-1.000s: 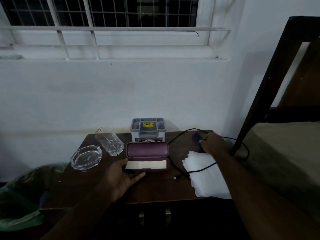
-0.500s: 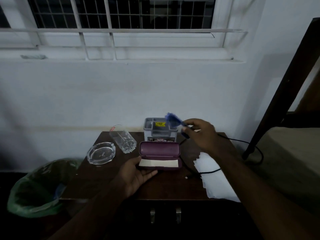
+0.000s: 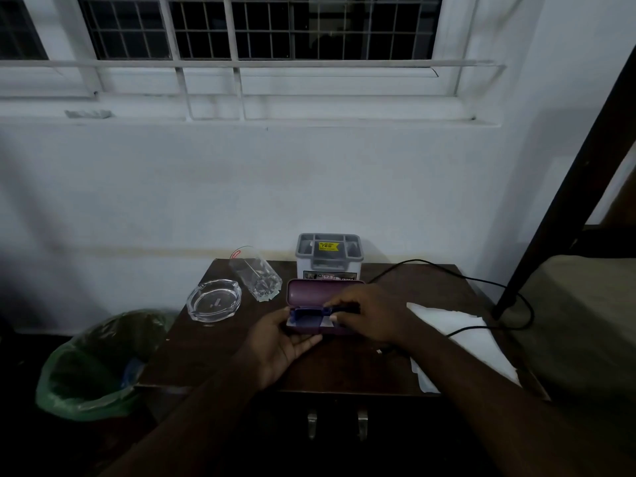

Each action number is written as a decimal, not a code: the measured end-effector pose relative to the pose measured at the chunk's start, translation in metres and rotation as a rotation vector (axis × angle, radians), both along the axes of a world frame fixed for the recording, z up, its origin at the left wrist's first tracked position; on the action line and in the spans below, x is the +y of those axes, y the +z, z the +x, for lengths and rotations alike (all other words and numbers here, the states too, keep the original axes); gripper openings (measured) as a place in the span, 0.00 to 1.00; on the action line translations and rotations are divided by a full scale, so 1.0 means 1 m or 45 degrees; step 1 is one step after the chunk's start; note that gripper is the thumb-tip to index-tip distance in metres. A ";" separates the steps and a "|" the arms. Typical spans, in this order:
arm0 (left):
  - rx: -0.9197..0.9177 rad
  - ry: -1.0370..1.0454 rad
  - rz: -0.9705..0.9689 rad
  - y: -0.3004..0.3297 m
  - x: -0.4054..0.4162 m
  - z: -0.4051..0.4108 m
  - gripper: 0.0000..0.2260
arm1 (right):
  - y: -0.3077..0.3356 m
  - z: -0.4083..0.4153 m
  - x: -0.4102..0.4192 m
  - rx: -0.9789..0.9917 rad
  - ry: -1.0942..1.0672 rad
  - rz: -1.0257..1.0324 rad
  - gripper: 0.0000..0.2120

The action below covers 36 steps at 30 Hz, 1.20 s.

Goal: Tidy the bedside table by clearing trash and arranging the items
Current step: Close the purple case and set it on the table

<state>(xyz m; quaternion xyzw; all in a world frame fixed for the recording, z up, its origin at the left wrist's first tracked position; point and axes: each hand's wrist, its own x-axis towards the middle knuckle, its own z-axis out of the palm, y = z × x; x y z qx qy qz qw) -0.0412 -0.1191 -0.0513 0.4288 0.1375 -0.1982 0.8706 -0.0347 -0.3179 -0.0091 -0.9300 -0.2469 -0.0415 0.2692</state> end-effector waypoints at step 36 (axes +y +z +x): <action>-0.092 0.068 -0.087 -0.001 0.002 -0.002 0.10 | -0.002 0.004 -0.016 0.974 -0.598 0.992 0.12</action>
